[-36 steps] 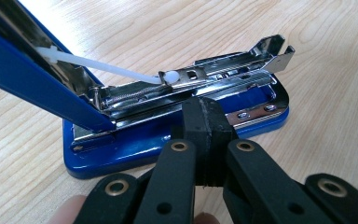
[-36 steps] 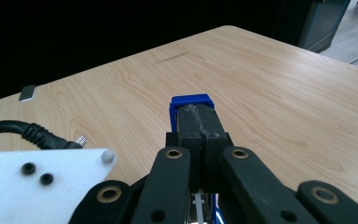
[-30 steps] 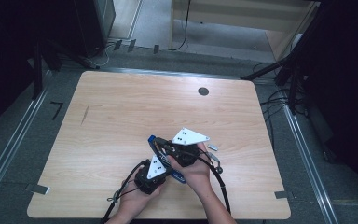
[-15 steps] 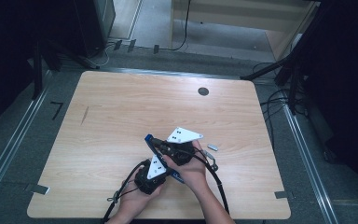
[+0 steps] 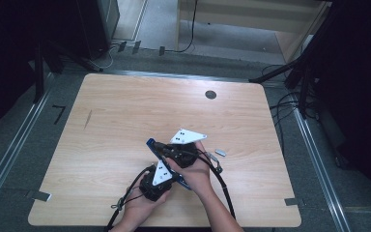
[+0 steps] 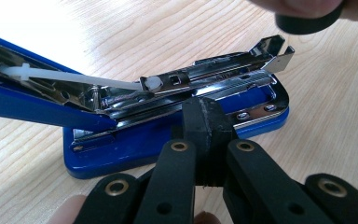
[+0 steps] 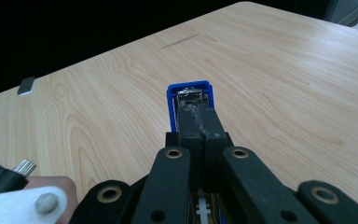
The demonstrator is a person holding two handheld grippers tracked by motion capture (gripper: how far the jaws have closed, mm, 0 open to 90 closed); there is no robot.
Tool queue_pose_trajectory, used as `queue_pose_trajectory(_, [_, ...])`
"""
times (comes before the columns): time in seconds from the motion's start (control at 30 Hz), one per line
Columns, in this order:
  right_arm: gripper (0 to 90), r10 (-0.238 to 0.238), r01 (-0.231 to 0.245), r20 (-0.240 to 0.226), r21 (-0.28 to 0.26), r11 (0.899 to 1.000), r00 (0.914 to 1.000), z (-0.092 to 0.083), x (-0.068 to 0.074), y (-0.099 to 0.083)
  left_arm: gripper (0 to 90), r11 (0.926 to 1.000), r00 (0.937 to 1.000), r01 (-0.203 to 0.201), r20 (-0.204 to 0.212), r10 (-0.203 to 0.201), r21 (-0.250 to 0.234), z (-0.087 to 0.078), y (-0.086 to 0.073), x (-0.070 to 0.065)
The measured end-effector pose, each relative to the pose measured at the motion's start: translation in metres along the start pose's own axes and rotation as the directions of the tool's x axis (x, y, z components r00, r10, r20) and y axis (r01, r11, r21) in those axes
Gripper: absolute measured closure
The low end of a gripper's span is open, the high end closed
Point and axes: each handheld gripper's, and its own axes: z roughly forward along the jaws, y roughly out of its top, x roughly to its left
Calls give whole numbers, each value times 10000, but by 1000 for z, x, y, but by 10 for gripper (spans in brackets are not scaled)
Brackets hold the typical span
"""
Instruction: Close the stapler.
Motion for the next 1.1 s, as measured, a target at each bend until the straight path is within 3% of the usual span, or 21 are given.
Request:
queue_pose_trajectory(0.67, [900, -25, 23, 25, 836, 9965, 10000, 27, -3, 0, 900, 10000, 10000, 1, 11, -1, 14, 0, 0, 0])
queue_pose_trajectory(0.93, [900, 86, -88, 18, 1494, 9887, 10000, 38, -7, -3, 900, 10000, 10000, -25, -16, 25, 33, 0, 0, 0])
queue_pose_trajectory(1.1, [900, -48, 14, 154, 2121, 9772, 9999, 47, -6, -7, 900, 10000, 10000, -26, -25, 26, 34, 0, 0, 0])
